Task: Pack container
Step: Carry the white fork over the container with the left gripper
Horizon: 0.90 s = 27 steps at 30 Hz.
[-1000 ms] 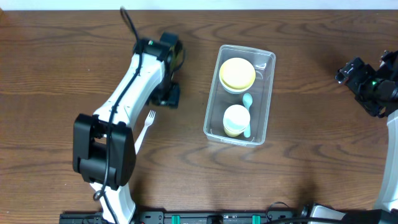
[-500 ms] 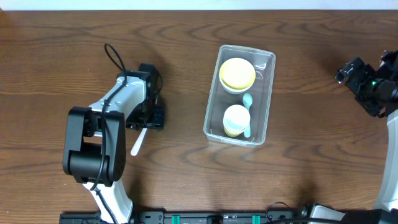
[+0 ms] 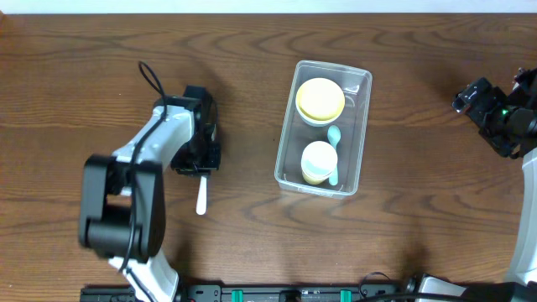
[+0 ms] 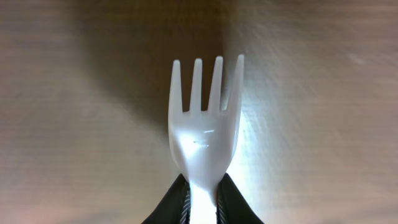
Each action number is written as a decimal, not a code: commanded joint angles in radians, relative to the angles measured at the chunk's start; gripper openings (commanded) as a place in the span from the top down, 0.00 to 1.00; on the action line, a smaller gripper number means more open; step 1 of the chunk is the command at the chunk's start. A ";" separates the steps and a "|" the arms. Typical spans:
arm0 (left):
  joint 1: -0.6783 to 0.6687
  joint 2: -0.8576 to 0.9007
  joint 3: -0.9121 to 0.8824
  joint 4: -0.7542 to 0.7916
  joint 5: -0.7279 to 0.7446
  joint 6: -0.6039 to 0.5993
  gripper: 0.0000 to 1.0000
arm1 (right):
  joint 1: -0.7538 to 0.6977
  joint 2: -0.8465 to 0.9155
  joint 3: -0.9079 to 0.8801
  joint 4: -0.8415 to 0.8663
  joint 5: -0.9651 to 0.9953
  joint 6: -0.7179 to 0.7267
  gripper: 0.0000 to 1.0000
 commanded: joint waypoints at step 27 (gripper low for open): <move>-0.660 -0.133 0.342 0.228 0.111 -0.124 0.94 | -0.007 0.001 0.001 -0.001 -0.001 0.003 0.01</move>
